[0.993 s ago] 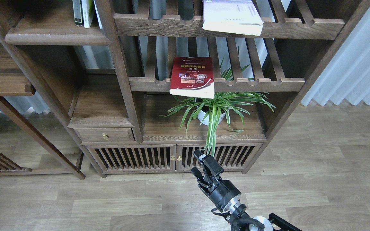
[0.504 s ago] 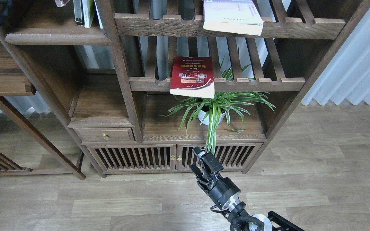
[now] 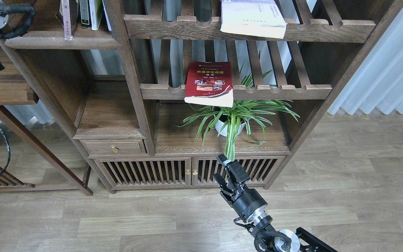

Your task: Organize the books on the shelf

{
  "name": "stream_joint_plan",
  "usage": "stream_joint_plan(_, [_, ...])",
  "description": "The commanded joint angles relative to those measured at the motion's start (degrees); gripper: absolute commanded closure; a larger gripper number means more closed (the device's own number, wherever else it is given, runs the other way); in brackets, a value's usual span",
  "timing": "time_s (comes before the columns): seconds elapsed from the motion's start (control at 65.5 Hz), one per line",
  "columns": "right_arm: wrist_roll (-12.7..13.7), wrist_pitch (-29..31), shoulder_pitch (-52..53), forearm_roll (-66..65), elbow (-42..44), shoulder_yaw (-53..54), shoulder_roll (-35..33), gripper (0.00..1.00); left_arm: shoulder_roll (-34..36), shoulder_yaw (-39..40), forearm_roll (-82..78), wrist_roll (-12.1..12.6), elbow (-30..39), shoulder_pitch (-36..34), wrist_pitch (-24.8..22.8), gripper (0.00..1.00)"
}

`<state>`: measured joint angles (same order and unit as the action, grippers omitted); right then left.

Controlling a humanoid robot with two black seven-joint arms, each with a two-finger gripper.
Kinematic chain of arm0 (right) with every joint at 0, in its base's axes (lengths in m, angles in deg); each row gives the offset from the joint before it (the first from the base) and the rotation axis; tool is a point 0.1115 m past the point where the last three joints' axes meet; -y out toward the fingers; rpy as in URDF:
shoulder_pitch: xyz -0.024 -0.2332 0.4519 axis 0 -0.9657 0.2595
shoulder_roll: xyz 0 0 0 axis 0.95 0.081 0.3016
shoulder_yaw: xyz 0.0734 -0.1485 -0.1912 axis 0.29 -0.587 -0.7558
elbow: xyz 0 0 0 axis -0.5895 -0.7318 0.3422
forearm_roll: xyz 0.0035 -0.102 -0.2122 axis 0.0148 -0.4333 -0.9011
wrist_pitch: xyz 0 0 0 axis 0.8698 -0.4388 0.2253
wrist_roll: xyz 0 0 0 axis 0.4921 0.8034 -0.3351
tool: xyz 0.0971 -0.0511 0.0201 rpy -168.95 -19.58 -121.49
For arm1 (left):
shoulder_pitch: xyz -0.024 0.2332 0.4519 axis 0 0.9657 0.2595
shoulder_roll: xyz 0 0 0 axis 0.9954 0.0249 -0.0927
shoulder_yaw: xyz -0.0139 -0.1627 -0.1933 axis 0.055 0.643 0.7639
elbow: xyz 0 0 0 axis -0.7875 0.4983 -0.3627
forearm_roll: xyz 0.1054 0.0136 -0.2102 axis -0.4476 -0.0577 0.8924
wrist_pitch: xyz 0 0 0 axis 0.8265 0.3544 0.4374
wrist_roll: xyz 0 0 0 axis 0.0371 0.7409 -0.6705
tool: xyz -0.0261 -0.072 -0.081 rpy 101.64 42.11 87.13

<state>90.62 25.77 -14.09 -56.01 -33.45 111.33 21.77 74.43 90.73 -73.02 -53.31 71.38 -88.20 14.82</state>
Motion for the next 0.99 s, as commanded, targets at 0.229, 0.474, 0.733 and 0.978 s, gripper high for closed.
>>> stream_joint_plan(0.229, [0.01,0.0,0.99,0.01,-0.18,0.51,0.0,0.0,11.85,6.21,0.75,3.87,22.58,12.72,0.3,0.0])
stream_joint_plan(0.474, [0.28,0.0,0.2,-0.17,-4.66,0.24,0.0,0.0,18.54,18.86,9.7,6.95,45.6,36.79,-1.37,0.0])
stream_joint_plan(0.733, [0.63,0.0,-3.32,-0.52,-6.15,0.33,0.0,0.0,18.45,27.13,16.48,9.06,59.41,55.34,-1.68,0.0])
stream_joint_plan(0.978, [0.63,0.0,-7.71,-0.61,-6.94,1.03,0.0,0.0,16.17,27.4,17.36,9.41,59.24,66.86,-1.68,0.0])
